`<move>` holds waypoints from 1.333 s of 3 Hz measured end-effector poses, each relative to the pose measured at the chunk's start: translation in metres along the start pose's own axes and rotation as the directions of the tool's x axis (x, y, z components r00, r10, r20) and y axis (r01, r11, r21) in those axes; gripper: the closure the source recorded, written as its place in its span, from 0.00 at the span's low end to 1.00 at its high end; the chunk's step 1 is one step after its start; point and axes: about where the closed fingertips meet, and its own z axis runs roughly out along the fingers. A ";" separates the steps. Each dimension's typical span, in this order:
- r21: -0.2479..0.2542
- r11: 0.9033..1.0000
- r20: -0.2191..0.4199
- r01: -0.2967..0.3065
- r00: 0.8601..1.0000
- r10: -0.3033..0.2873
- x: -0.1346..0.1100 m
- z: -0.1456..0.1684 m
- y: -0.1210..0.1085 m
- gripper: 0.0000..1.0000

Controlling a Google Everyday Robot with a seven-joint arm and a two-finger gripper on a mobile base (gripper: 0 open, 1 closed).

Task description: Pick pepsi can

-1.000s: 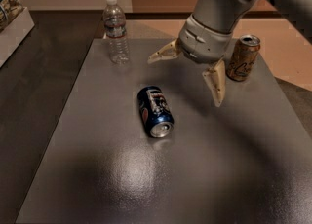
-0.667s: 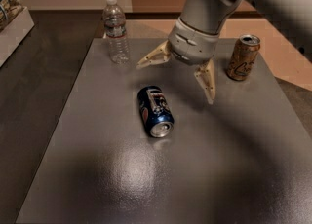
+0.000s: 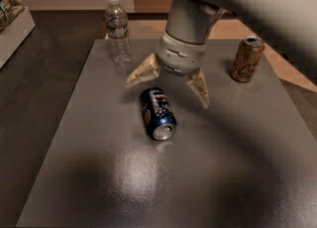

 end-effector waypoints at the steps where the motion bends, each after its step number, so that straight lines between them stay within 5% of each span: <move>1: -0.056 0.996 -0.011 0.066 0.998 -0.067 -0.009 0.014 0.005 0.00; 2: -0.099 0.990 -0.018 0.104 0.994 -0.106 -0.013 0.027 0.009 0.00; 4: -0.150 0.979 -0.018 0.138 0.990 -0.142 -0.022 0.040 0.009 0.41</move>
Offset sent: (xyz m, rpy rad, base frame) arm -0.0330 -0.0115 -0.0403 -0.1660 -0.0180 0.1668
